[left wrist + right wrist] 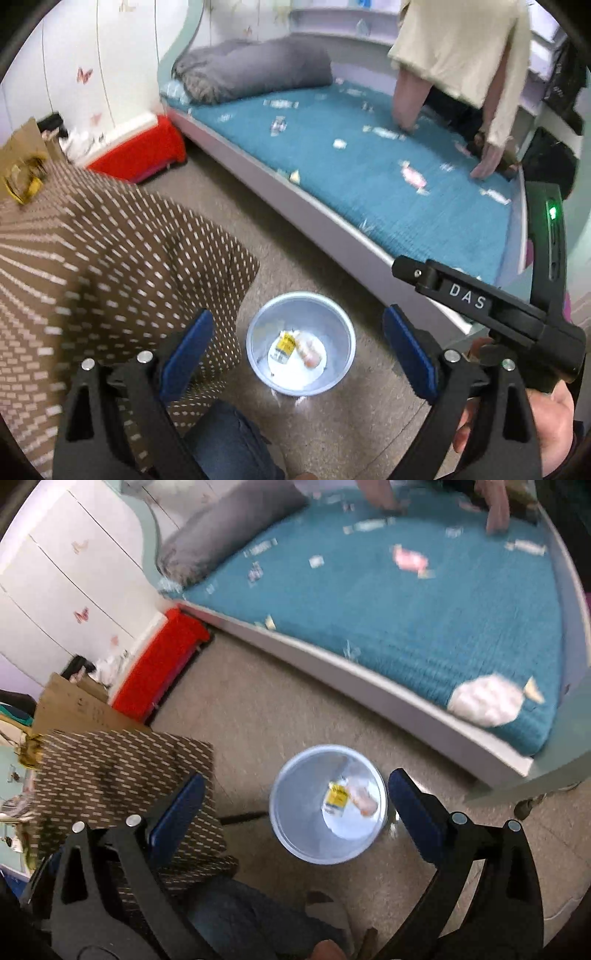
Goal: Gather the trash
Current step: 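Carry both items to the clear bin and open both tools to drop them, then move both tools back over the table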
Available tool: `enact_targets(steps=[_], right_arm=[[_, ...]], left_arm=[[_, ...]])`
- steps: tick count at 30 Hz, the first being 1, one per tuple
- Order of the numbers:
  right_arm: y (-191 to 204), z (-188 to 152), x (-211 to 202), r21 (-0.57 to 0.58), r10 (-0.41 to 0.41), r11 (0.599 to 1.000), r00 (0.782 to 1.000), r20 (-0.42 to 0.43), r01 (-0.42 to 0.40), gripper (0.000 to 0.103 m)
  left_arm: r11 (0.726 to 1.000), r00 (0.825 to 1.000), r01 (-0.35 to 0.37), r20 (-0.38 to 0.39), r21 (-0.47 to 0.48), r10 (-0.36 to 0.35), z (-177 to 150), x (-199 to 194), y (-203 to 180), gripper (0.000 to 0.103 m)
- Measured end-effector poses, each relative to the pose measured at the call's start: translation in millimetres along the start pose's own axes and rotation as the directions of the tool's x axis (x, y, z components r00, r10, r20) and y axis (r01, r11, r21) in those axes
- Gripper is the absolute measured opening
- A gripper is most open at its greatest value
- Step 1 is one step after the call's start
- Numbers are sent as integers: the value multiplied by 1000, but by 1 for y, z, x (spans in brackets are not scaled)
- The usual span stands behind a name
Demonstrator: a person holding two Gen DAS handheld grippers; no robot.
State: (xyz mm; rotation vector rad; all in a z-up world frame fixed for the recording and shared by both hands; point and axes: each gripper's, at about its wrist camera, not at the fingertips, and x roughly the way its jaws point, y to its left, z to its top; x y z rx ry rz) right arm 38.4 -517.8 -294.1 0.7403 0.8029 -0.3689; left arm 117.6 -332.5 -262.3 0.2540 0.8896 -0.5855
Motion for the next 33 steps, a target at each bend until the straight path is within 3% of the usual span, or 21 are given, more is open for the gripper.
enact_targets(steps=[4, 9, 15, 24, 27, 33], right_arm=[[28, 1, -44, -21, 32, 999, 993, 112, -30, 97], [73, 1, -80, -109, 75, 992, 986, 152, -59, 97], [134, -11, -105, -241, 133, 966, 978, 164, -91, 97], [218, -34, -116, -374, 178, 920, 977, 120, -122, 97], [253, -47, -121, -434, 228, 885, 970, 87, -169, 97], [333, -98, -114, -594, 288, 768, 958, -15, -240, 97]], left_arm=[[1000, 995, 9, 99, -14, -7, 2, -44, 6, 91], [999, 984, -21, 178, -31, 26, 1, -90, 23, 92], [995, 966, -50, 247, -90, 71, -6, -136, 68, 92], [973, 936, -151, 291, -172, 197, -23, -185, 139, 93], [961, 917, -196, 310, -197, 251, -34, -205, 165, 95], [913, 885, -295, 279, -282, 372, -65, -236, 232, 96]])
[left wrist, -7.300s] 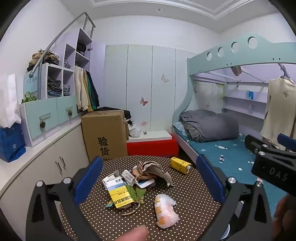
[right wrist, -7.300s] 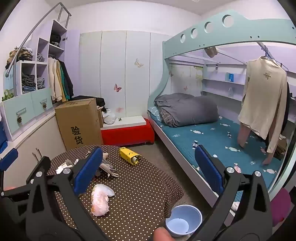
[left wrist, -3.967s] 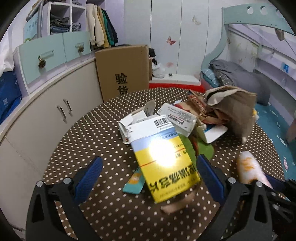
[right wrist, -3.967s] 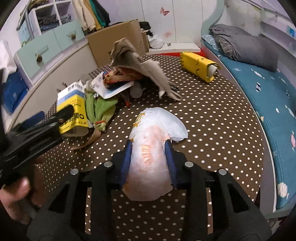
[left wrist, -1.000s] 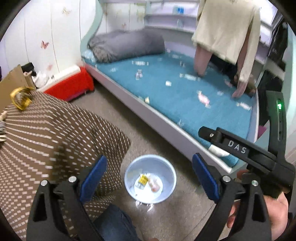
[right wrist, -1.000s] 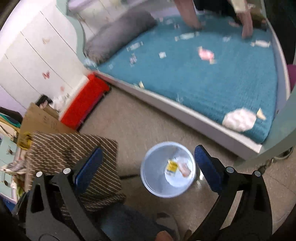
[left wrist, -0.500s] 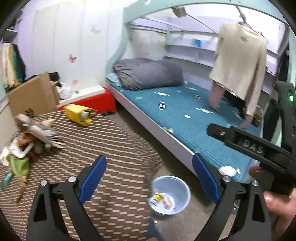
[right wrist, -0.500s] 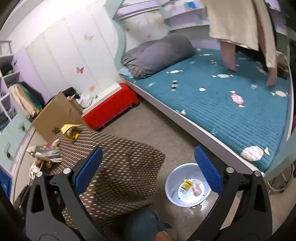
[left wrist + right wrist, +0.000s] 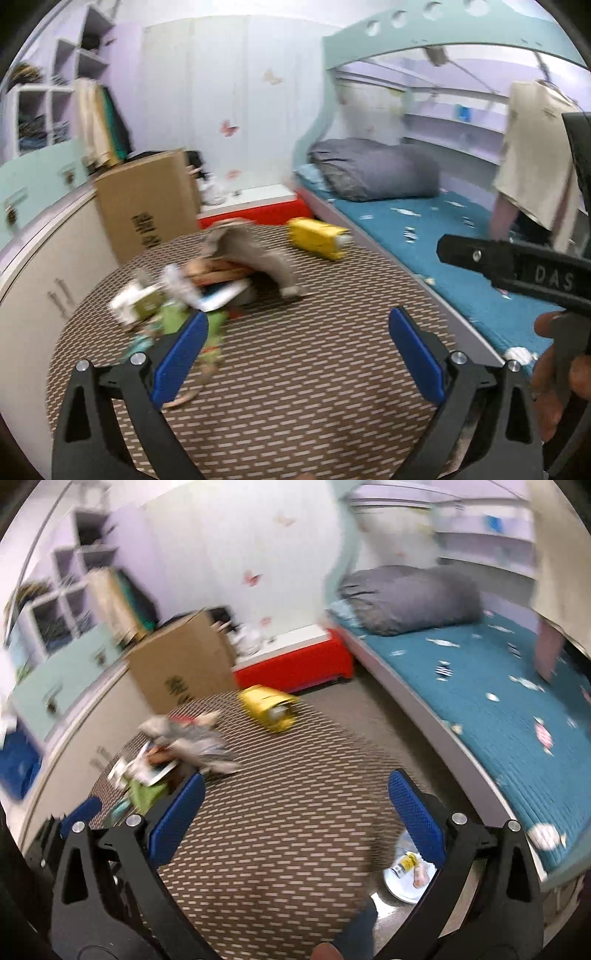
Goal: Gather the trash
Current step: 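Move both tools back over the table, then grasp the green plush leaf with the right tool while the left tool grasps the teal toothpaste tube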
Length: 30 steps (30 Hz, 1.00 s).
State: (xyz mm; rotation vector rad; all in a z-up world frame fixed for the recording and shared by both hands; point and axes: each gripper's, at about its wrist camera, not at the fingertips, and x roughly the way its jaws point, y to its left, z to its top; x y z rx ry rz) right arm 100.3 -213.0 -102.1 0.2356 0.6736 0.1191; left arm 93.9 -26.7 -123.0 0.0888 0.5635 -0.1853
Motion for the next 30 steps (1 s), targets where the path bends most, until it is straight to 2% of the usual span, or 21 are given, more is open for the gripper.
enact_targets(steps=[4, 8, 14, 16, 18, 21, 22, 23, 27, 30], right_arm=[[59, -6, 35, -113, 61, 991, 995, -79, -70, 97], [104, -16, 70, -193, 90, 973, 980, -175, -123, 97], [148, -27, 115, -237, 111, 956, 959, -261, -175, 97], [163, -28, 127, -259, 123, 945, 951, -283, -200, 91], [173, -32, 140, -281, 108, 938, 943, -314, -201, 86], [181, -35, 158, -289, 97, 935, 932, -348, -205, 64], [181, -36, 162, -288, 93, 936, 930, -356, -204, 50], [181, -37, 166, -285, 93, 936, 926, -365, -206, 28], [169, -41, 160, -256, 131, 937, 917, -376, -239, 20], [154, -44, 145, -240, 138, 941, 920, -368, -237, 19]], left_arm=[[992, 994, -110, -31, -63, 108, -13, 0, 57, 97], [970, 975, -215, -89, -117, 205, -28, 3, 108, 97], [951, 957, -275, -130, -144, 258, -42, 9, 150, 97], [945, 952, -287, -158, -155, 263, -46, 15, 161, 97], [943, 950, -288, -176, -169, 259, -49, 20, 168, 97], [945, 950, -276, -198, -176, 241, -51, 27, 175, 97], [946, 950, -275, -200, -171, 240, -51, 29, 175, 97], [949, 950, -272, -203, -160, 238, -49, 31, 175, 97], [963, 951, -250, -211, -102, 225, -40, 50, 169, 97], [966, 940, -256, -244, -41, 239, -34, 73, 167, 97]])
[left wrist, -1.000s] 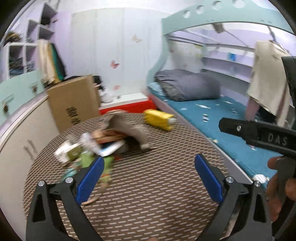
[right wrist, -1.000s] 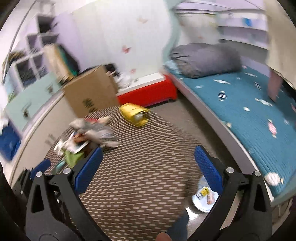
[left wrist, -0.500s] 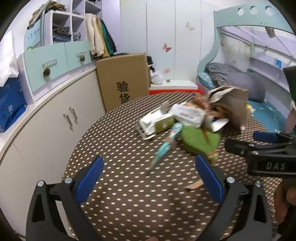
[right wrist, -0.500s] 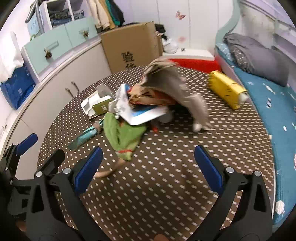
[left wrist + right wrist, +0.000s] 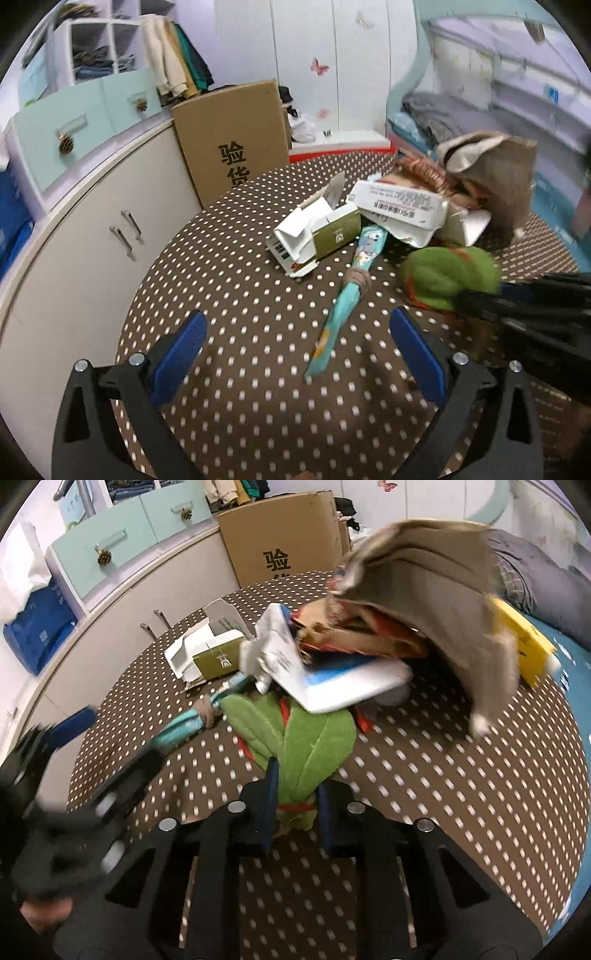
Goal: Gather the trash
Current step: 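Grasp the green plush leaf with the right tool while the left tool grasps the teal toothpaste tube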
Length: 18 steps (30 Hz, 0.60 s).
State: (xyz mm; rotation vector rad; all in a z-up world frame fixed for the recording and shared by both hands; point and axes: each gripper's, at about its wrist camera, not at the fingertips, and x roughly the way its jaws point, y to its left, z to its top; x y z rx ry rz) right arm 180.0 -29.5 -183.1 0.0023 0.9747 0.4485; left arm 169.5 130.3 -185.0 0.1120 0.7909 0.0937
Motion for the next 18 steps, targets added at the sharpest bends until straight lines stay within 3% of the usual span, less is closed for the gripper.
enact_targets(steps=[3, 6, 7, 13, 16, 18], right_arm=[[-12, -13, -18, 36, 11, 999, 1000, 20, -11, 19], [-32, -22, -39, 76, 15, 997, 999, 50, -19, 19], [-39, -26, -47, 94, 11, 995, 998, 65, -17, 19], [-63, -35, -74, 131, 13, 991, 992, 123, -29, 19], [-73, -42, -84, 136, 16, 990, 991, 136, -34, 19], [-79, -51, -90, 132, 18, 991, 990, 143, -37, 19]], left_arm=[[999, 1000, -7, -24, 44, 8, 8, 18, -6, 97], [997, 996, 31, -83, 64, -25, 13, 36, -11, 97], [996, 995, 55, -88, 75, -48, 14, 38, -14, 91], [985, 981, 161, -118, 54, -154, 13, 34, -27, 23], [984, 981, 166, -115, 56, -159, 3, 22, -37, 14], [984, 979, 176, -108, 18, -173, -7, 12, -38, 14]])
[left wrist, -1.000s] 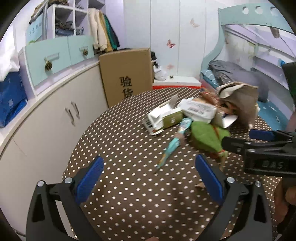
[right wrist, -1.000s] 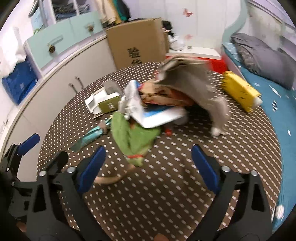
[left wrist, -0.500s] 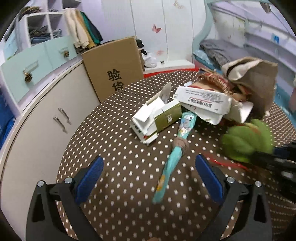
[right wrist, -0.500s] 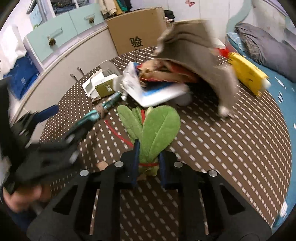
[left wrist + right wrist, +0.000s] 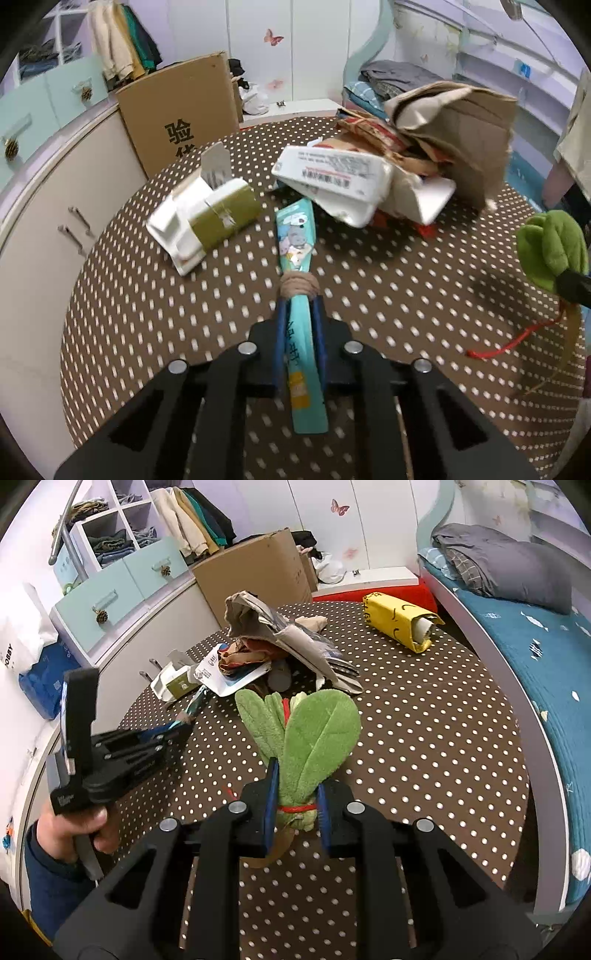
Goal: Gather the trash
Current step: 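Grasp the green plush leaf with the right tool while the left tool grasps the teal toothpaste tube, then carry both items over the bin and open both tools to drop them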
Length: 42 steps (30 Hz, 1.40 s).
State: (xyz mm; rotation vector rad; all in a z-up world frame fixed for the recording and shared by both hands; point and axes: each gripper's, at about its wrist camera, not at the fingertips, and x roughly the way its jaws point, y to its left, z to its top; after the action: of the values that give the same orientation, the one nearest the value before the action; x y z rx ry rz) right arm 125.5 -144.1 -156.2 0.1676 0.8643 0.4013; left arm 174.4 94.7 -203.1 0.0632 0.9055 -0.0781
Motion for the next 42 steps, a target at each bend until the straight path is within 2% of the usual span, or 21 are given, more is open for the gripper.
enact_targets(steps=[6, 12, 17, 24, 28, 34, 38, 41, 42], right_arm=[[-15, -8, -12, 22, -14, 1000, 1000, 19, 14, 19], [-31, -14, -32, 61, -30, 998, 997, 66, 26, 19], [-41, -12, -54, 70, -45, 997, 992, 116, 37, 19], [-69, -6, -106, 112, -70, 993, 970, 234, 44, 19], [-90, -7, -138, 146, -108, 987, 949, 296, 66, 19], [-142, -15, -173, 241, -223, 959, 916, 333, 146, 19], [-187, -28, -182, 320, -308, 924, 901, 306, 208, 19], [-221, -44, -179, 383, -350, 893, 900, 260, 236, 19], [-234, -51, -176, 408, -359, 880, 902, 238, 243, 19]], left_arm=[[994, 999, 16, 30, -106, -13, -35, -29, -6, 14], [994, 995, 47, 95, -101, -37, -53, -62, -29, 14], [993, 986, 80, 153, -85, -66, -48, -81, -55, 14], [988, 955, 152, 262, -28, -139, -19, -112, -103, 14], [974, 931, 226, 295, -4, -215, -6, -119, -140, 14], [944, 896, 314, 298, 100, -330, 7, -122, -210, 14], [923, 886, 351, 262, 158, -382, 13, -111, -260, 14], [904, 883, 374, 220, 205, -415, 9, -98, -299, 14], [899, 886, 378, 193, 222, -421, 8, -89, -315, 14]])
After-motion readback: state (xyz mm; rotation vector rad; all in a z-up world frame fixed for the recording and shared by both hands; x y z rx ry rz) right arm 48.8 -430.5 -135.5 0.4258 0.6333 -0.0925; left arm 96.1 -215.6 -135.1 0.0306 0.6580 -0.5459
